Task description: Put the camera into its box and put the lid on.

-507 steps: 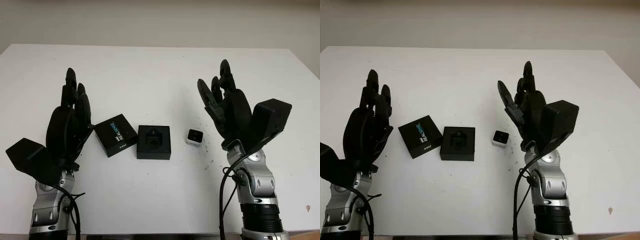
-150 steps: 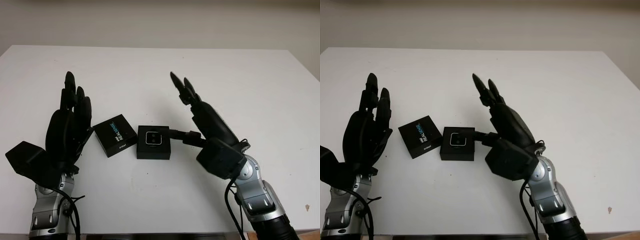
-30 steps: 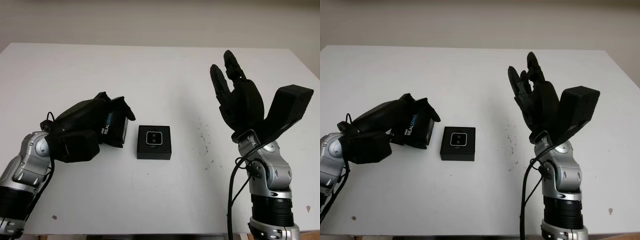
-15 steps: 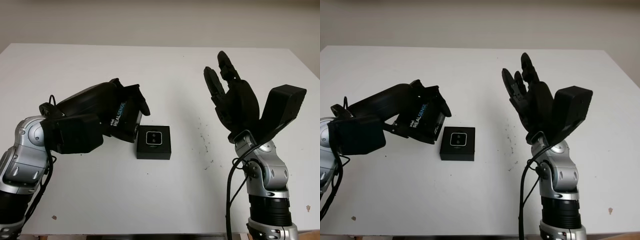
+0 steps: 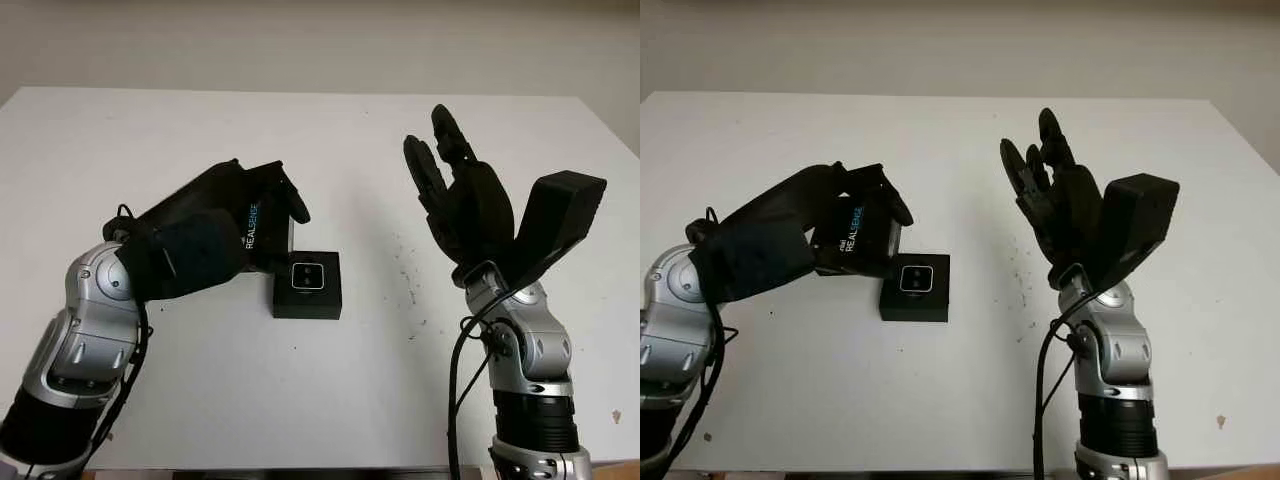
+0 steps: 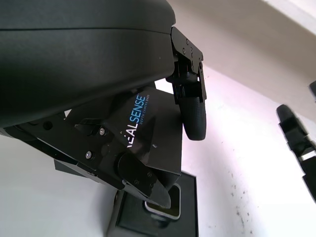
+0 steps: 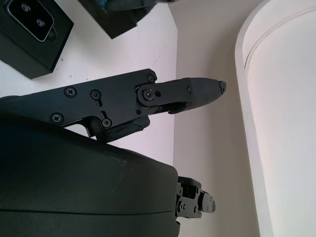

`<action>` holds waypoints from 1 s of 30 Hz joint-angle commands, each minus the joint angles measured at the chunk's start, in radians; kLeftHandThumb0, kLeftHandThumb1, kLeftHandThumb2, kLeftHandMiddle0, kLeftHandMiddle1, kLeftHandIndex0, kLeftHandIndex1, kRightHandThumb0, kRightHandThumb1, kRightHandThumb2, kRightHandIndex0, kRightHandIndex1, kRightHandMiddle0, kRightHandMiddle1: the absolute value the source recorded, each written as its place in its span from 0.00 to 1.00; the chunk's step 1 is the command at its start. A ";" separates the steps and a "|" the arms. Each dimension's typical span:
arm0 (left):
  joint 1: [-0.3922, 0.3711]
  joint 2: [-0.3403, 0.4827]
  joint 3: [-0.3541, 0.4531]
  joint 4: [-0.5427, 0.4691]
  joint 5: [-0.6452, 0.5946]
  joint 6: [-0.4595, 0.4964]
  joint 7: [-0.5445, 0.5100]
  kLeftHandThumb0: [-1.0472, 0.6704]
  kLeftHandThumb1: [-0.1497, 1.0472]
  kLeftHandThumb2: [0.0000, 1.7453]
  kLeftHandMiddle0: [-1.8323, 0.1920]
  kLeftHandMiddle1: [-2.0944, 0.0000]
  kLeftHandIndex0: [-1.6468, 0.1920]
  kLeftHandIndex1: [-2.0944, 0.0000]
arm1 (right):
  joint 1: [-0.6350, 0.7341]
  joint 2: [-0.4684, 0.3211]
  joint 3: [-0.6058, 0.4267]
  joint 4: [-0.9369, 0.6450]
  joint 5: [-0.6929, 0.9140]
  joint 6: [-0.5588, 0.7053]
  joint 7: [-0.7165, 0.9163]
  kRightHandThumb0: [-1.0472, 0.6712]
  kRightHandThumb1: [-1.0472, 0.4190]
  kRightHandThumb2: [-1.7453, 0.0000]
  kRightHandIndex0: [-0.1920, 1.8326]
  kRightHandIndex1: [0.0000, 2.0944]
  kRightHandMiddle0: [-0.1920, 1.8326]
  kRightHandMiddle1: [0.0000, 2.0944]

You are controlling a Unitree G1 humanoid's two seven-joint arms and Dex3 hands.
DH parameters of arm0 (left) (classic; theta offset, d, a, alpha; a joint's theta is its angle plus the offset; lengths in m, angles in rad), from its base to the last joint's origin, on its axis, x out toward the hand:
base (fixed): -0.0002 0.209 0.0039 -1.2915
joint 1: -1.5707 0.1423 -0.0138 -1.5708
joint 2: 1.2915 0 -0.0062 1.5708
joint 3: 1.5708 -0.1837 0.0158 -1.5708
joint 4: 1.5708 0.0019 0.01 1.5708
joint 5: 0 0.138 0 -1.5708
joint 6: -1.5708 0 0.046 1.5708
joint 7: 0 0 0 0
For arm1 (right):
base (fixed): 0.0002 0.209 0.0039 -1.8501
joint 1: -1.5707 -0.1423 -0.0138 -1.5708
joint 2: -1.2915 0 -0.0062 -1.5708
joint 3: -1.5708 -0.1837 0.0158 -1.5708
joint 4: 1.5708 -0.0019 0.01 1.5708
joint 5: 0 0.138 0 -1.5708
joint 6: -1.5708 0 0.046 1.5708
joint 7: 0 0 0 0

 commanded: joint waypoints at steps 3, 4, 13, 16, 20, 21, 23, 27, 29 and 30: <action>0.023 -0.029 -0.012 -0.021 0.002 0.012 0.023 0.53 0.97 0.03 0.70 0.27 0.76 0.29 | -0.003 0.003 0.000 -0.008 0.002 -0.009 0.002 0.28 0.00 0.89 0.04 0.03 0.06 0.03; 0.027 -0.033 -0.015 -0.018 0.001 0.008 0.026 0.53 0.96 0.03 0.70 0.27 0.76 0.29 | -0.002 0.004 0.000 -0.008 0.001 -0.010 0.001 0.27 0.00 0.89 0.04 0.03 0.06 0.03; 0.047 -0.055 -0.024 0.008 -0.018 -0.034 0.040 0.52 0.96 0.03 0.73 0.25 0.77 0.24 | 0.001 0.015 -0.001 -0.006 -0.002 -0.017 -0.006 0.28 0.00 0.90 0.04 0.03 0.07 0.03; 0.048 -0.058 -0.024 0.019 -0.024 -0.046 0.041 0.51 0.96 0.03 0.74 0.25 0.77 0.24 | 0.002 0.014 -0.001 -0.003 -0.004 -0.017 -0.005 0.28 0.00 0.90 0.04 0.03 0.07 0.03; 0.036 -0.058 -0.029 0.042 -0.033 -0.055 0.031 0.51 0.96 0.03 0.74 0.23 0.77 0.24 | 0.004 0.017 -0.001 -0.009 -0.002 -0.011 -0.008 0.28 0.00 0.90 0.04 0.03 0.07 0.03; 0.031 -0.059 -0.034 0.050 -0.030 -0.058 0.032 0.51 0.96 0.03 0.73 0.22 0.77 0.24 | 0.004 0.018 -0.001 -0.010 -0.002 -0.012 -0.010 0.28 0.00 0.89 0.04 0.03 0.07 0.03; 0.023 -0.061 -0.046 0.069 -0.019 -0.074 0.039 0.51 0.96 0.03 0.73 0.24 0.77 0.25 | 0.004 0.020 0.003 -0.011 -0.007 -0.012 -0.015 0.28 0.00 0.89 0.04 0.03 0.07 0.03; 0.016 -0.074 -0.064 0.109 -0.011 -0.130 0.059 0.53 0.95 0.03 0.73 0.25 0.77 0.25 | 0.004 0.026 0.004 -0.017 -0.010 -0.006 -0.028 0.28 0.00 0.90 0.04 0.03 0.07 0.03; 0.013 -0.082 -0.078 0.122 0.001 -0.145 0.069 0.52 0.95 0.03 0.73 0.21 0.77 0.21 | 0.005 0.028 0.007 -0.021 -0.015 -0.006 -0.036 0.28 0.00 0.90 0.05 0.03 0.08 0.03; 0.012 -0.085 -0.083 0.127 0.007 -0.151 0.073 0.52 0.95 0.03 0.73 0.20 0.77 0.20 | 0.004 0.030 0.007 -0.023 -0.016 -0.005 -0.041 0.28 0.00 0.90 0.05 0.03 0.08 0.03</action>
